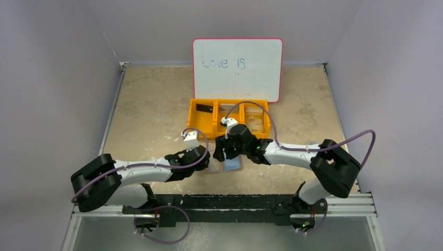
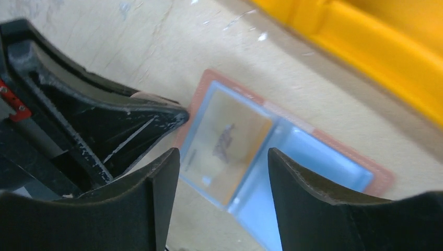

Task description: Take the credit cards out of the card holder

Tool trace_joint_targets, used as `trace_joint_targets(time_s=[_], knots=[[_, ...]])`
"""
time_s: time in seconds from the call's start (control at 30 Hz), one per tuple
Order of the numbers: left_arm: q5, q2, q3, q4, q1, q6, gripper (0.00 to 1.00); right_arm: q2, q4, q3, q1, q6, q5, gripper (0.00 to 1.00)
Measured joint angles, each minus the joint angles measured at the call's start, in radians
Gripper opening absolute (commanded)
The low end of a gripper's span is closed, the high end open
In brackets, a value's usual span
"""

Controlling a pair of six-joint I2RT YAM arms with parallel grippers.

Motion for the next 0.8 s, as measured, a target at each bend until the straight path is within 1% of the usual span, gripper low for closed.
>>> trace_joint_targets(time_s=[0.13,0.2,0.27,0.4,0.53,0.8], knots=[[0.006,-0.064,-0.041,0.003,0.000,-0.006,0.00,0.037,-0.027,0.037,0.109,-0.006,0.067,0.73],[0.006,-0.094,-0.058,0.007,0.000,-0.013,0.00,0.037,-0.038,0.038,0.147,-0.009,0.092,0.80],[0.006,-0.121,-0.074,0.011,0.000,-0.022,0.00,0.037,-0.050,0.038,0.171,-0.014,0.120,0.84],[0.011,-0.140,-0.103,0.031,0.000,-0.040,0.00,0.063,-0.051,0.038,0.192,-0.033,0.166,0.85],[0.017,-0.156,-0.124,0.038,0.000,-0.056,0.00,0.098,-0.042,0.038,0.216,-0.058,0.182,0.86],[0.025,-0.206,-0.160,0.076,0.000,-0.082,0.00,0.121,-0.006,0.038,0.265,-0.103,0.209,0.87]])
